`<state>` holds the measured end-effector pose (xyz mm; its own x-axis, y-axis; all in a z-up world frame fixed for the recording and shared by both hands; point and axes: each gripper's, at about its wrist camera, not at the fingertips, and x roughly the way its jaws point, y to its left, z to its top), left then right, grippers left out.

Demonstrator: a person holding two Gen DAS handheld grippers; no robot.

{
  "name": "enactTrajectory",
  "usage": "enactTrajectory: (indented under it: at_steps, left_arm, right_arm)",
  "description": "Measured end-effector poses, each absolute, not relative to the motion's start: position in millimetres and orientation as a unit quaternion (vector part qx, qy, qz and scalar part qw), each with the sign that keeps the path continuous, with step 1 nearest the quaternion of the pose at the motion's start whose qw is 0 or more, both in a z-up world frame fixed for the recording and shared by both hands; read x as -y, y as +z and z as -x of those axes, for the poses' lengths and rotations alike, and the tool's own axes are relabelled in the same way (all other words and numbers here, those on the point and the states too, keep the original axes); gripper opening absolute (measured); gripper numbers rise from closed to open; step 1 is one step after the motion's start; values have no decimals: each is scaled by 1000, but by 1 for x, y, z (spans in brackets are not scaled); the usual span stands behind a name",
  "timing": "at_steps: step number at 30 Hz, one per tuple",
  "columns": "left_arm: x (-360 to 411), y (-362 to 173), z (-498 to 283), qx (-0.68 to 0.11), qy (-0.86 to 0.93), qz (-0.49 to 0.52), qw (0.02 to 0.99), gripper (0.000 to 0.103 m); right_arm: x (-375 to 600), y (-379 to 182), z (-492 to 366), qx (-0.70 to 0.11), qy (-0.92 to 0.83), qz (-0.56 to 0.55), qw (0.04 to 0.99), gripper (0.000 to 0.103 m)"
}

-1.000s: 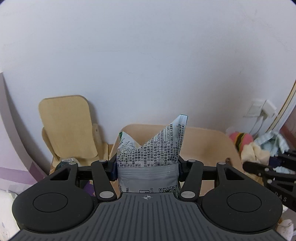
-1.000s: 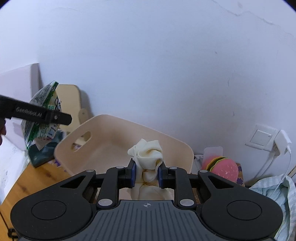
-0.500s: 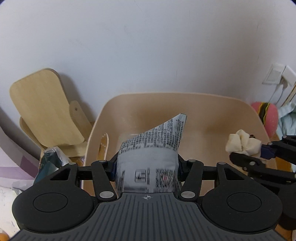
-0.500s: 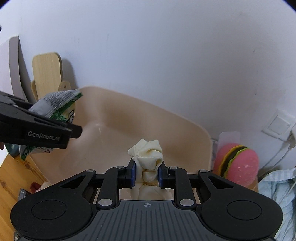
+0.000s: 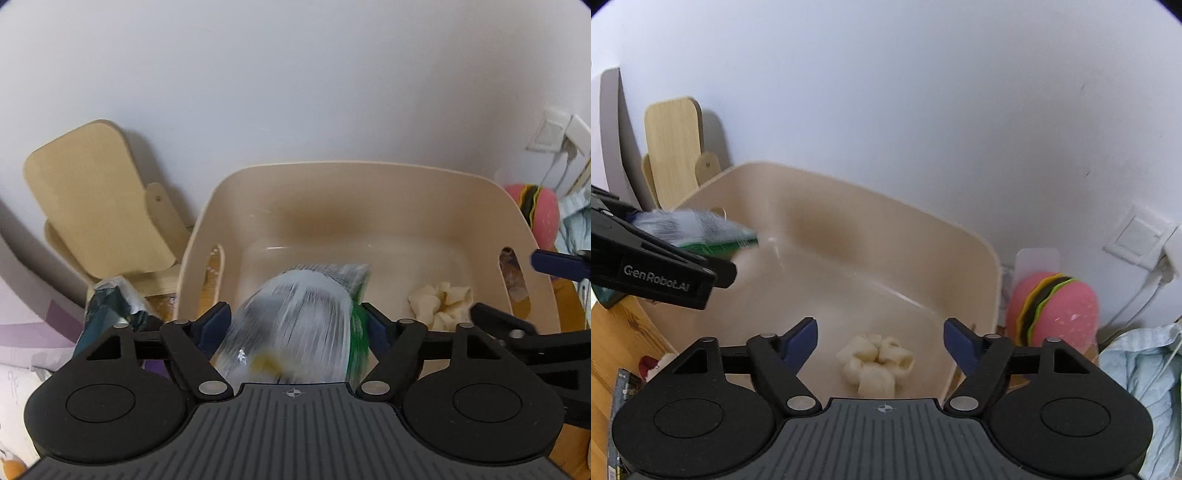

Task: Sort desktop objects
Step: 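Carry both held items over the beige basket and open both tools to drop them, then grasp the blue toothpaste box with the left tool while the right tool grasps the tan plastic toy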

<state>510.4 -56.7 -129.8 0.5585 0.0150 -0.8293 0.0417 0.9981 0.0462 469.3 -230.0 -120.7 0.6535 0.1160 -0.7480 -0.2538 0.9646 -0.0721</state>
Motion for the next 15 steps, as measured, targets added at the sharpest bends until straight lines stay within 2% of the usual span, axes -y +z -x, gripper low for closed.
enactTrajectory:
  at_steps: [9, 15]
  left_arm:
    - [35, -112, -504, -452, 13, -13, 892, 78]
    - [27, -89, -462, -430, 1, -29, 903, 78]
  right_arm:
    - [235, -92, -446, -372, 101, 87, 919, 80]
    - [236, -74, -410, -344, 111, 96, 927, 91]
